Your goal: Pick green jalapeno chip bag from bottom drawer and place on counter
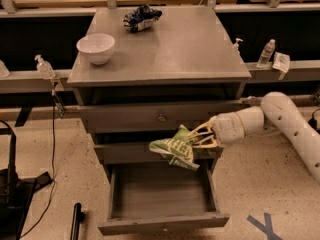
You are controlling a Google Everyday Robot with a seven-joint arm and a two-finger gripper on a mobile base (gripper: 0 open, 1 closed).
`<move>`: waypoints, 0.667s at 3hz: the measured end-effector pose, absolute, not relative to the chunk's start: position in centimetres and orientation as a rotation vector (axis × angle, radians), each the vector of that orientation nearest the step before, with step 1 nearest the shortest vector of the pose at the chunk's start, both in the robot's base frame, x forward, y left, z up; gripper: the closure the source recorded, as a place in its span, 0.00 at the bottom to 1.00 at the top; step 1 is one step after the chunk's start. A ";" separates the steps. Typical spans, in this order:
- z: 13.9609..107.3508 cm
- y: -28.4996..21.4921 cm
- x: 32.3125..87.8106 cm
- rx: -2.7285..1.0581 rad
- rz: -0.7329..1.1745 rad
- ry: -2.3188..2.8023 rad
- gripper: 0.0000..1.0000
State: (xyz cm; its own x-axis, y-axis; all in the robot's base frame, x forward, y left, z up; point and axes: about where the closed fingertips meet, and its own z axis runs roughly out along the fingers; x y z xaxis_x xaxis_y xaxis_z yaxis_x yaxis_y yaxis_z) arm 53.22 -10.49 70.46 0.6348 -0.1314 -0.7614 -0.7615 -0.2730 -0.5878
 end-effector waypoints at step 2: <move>94.0 -11.4 56.0 -1.880 0.417 0.916 1.00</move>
Offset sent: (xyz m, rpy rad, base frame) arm 0.0489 -0.0189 0.3477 -0.2805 -0.1737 -0.2712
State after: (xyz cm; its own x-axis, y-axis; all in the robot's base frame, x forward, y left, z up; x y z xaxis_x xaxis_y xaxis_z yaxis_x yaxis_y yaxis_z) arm 56.01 -11.38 94.00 0.6587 -0.4148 -0.6278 -0.7458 -0.2494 -0.6177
